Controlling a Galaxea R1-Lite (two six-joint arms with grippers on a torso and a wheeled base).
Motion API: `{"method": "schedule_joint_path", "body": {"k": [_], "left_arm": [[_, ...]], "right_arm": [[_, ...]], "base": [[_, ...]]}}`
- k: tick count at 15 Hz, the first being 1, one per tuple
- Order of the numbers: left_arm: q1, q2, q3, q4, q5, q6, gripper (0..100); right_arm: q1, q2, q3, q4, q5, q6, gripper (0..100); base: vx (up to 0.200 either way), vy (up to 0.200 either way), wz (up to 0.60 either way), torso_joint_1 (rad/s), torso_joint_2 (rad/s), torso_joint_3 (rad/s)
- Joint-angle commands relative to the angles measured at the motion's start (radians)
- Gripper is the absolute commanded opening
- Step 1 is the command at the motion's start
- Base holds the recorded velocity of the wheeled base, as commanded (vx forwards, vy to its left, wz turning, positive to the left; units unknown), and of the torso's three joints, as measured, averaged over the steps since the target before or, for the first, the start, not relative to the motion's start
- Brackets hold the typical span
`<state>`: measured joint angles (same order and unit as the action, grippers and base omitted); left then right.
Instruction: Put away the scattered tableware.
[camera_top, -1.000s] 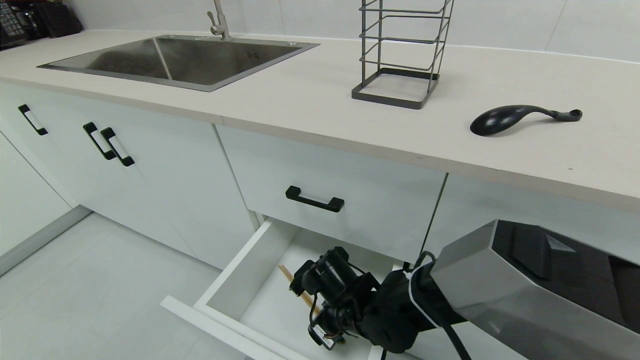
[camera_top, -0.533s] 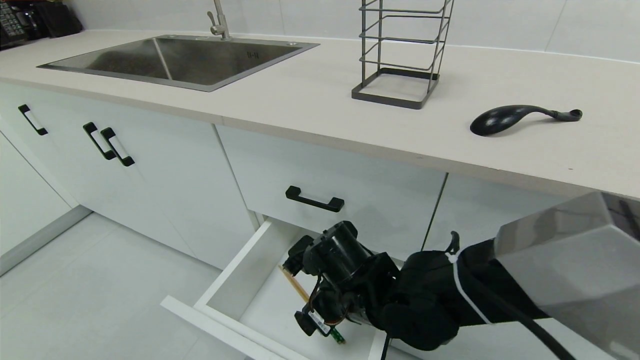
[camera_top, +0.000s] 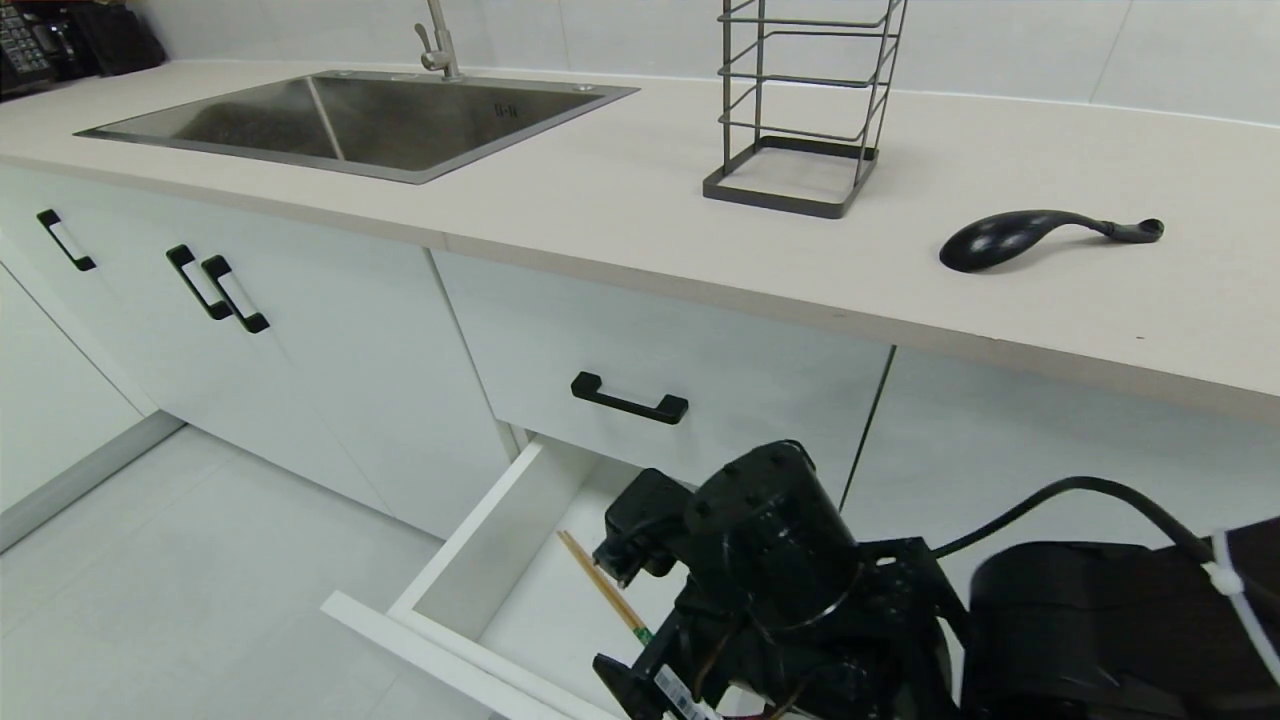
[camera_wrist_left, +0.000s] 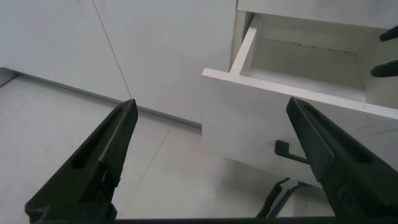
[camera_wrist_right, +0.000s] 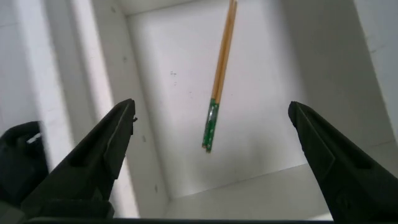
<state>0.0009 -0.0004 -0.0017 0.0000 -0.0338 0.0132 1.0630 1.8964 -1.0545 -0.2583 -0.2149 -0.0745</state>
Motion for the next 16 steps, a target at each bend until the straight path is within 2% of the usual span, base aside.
{"method": "schedule_joint_path", "body": {"k": [1,4,6,8,16], "left_arm": [[0.001,0.000,0.000,0.000,0.000,-0.001,100],[0.001,0.000,0.000,0.000,0.000,-0.001,100],[0.001,0.000,0.000,0.000,0.000,-0.001,100],[0.001,0.000,0.000,0.000,0.000,0.001,100],[0.001,0.000,0.000,0.000,0.000,-0.001,100]], "right_arm": [[0.008,-0.142,0.185,-0.111,0.006,-0.007,100],[0.008,-0.201,0.307,-0.237,0.035,-0.007,100],[0.006,-0.253,0.372,-0.248,0.115,-0.005,100],[0.006,-0.270,0.383,-0.248,0.158,0.005,100],[0.020,-0.235,0.429,-0.288,0.143,0.016,100]], "base": [[0.000,0.000,0.00,0.000,0.00,0.000],[0.000,0.000,0.00,0.000,0.00,0.000],[0.000,0.000,0.00,0.000,0.00,0.000],[0.000,0.000,0.00,0.000,0.00,0.000],[0.000,0.000,0.00,0.000,0.00,0.000]]}}
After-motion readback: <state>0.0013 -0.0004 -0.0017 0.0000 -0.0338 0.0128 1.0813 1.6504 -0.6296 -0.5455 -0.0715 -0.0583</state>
